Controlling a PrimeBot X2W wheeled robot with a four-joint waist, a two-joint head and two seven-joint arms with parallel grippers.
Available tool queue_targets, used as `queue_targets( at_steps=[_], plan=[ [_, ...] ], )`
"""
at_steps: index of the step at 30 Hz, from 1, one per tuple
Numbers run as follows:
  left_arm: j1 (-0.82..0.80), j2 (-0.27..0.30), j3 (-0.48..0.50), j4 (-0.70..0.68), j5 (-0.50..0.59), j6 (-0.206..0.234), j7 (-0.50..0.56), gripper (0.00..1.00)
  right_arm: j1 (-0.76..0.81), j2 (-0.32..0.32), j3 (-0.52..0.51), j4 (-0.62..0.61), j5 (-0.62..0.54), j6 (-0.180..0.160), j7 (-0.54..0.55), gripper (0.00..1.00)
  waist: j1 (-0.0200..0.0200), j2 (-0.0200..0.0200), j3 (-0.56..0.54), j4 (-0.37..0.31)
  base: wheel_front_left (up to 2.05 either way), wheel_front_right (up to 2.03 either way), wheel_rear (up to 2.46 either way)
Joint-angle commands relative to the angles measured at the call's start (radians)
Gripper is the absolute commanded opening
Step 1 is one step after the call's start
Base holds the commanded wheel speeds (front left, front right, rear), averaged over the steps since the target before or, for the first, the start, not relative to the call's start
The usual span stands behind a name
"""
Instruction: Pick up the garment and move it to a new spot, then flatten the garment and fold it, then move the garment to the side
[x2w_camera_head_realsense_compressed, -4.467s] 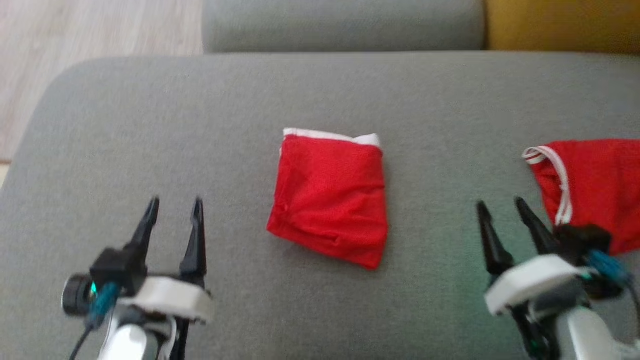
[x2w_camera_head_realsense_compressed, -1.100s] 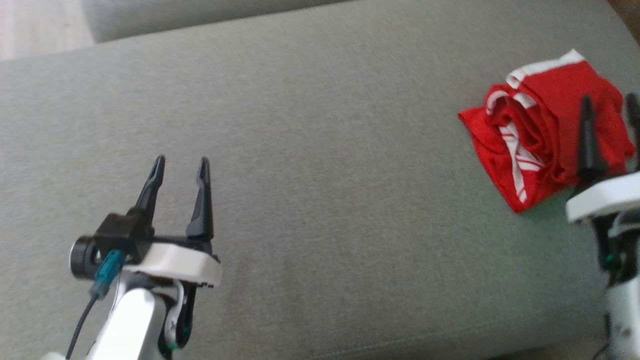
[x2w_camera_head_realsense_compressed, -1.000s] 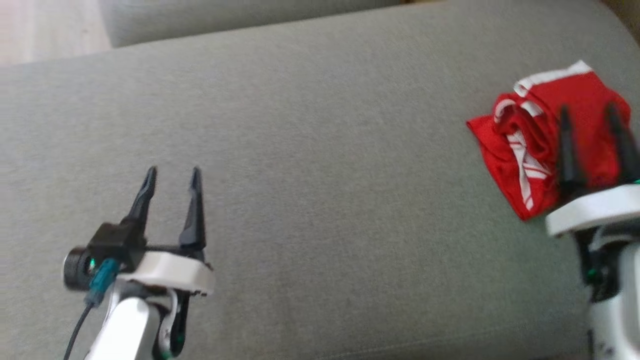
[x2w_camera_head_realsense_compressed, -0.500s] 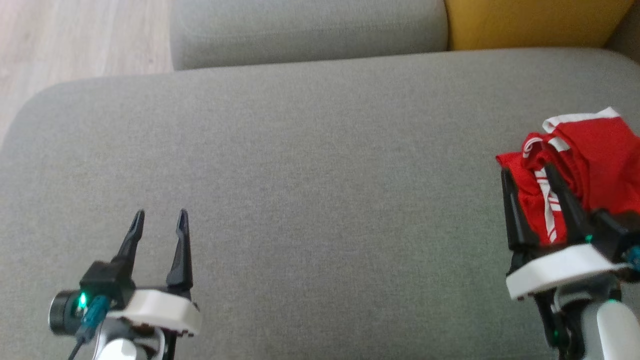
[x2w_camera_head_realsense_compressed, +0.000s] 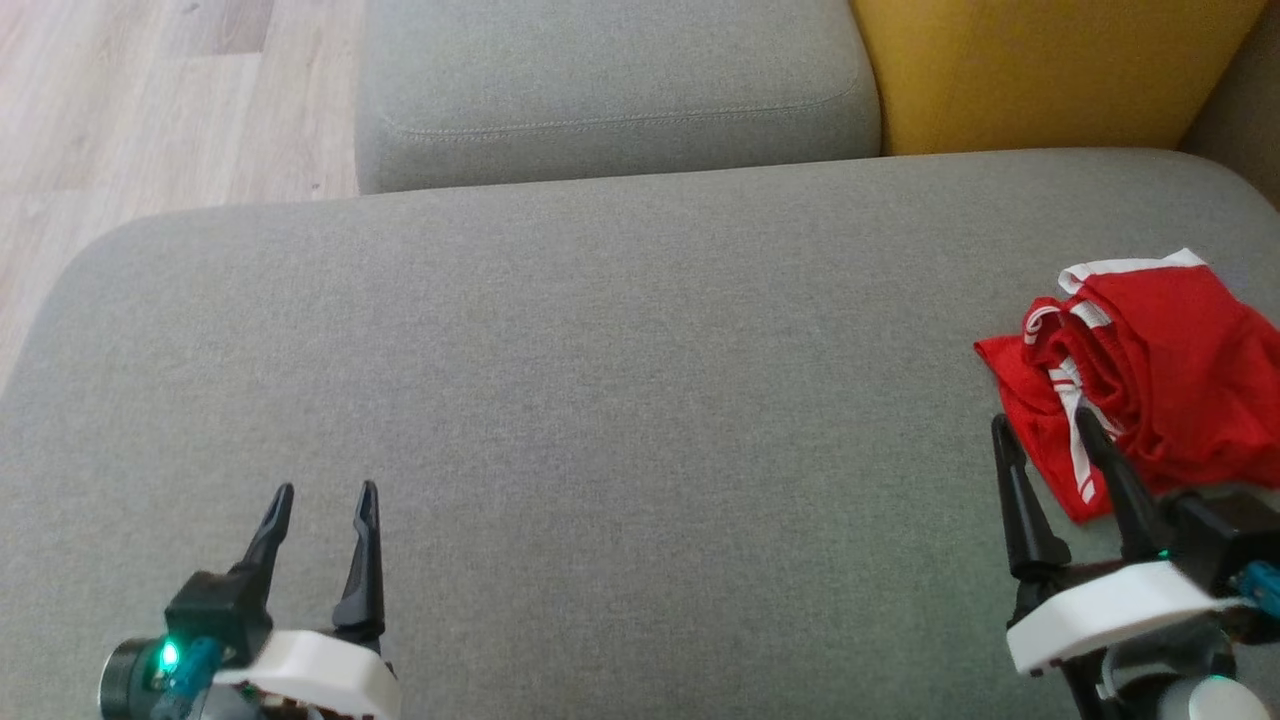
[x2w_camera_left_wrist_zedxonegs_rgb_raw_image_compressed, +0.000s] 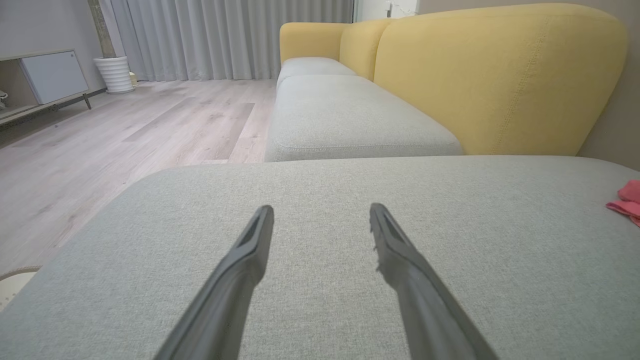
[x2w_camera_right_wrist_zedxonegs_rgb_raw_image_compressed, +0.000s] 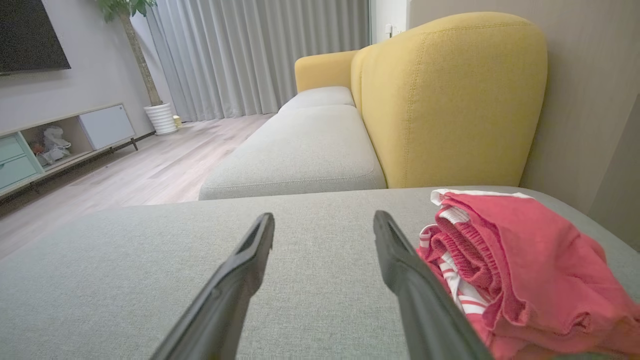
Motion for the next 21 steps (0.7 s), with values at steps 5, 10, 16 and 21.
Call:
queue_targets(
  at_steps=[5, 10, 16, 21],
  plan=[
    [-0.036, 0.026, 0.037, -0.031, -0.008, 0.004, -0.001, 1.00, -0.026, -0.004, 0.027, -0.049, -0.013, 0.007, 0.007, 1.00, 0.0001, 0.0000, -0.001, -0.004, 0.00, 0.00, 0.00],
    [-0.041, 0.028, 0.033, -0.025, -0.011, 0.001, -0.003, 1.00, -0.028, -0.003, 0.027, -0.050, -0.013, 0.007, 0.007, 1.00, 0.0001, 0.0000, 0.000, -0.005, 0.00, 0.00, 0.00],
    [-0.043, 0.033, 0.031, -0.016, -0.016, -0.002, -0.004, 1.00, -0.029, -0.002, 0.028, -0.053, -0.011, 0.007, 0.005, 1.00, 0.0001, 0.0000, 0.000, -0.005, 0.00, 0.00, 0.00],
    [-0.046, 0.035, 0.027, -0.013, -0.014, 0.002, -0.002, 1.00, -0.028, -0.001, 0.027, -0.056, -0.012, 0.007, 0.005, 1.00, 0.0001, 0.0000, 0.001, -0.004, 0.00, 0.00, 0.00]
  ],
)
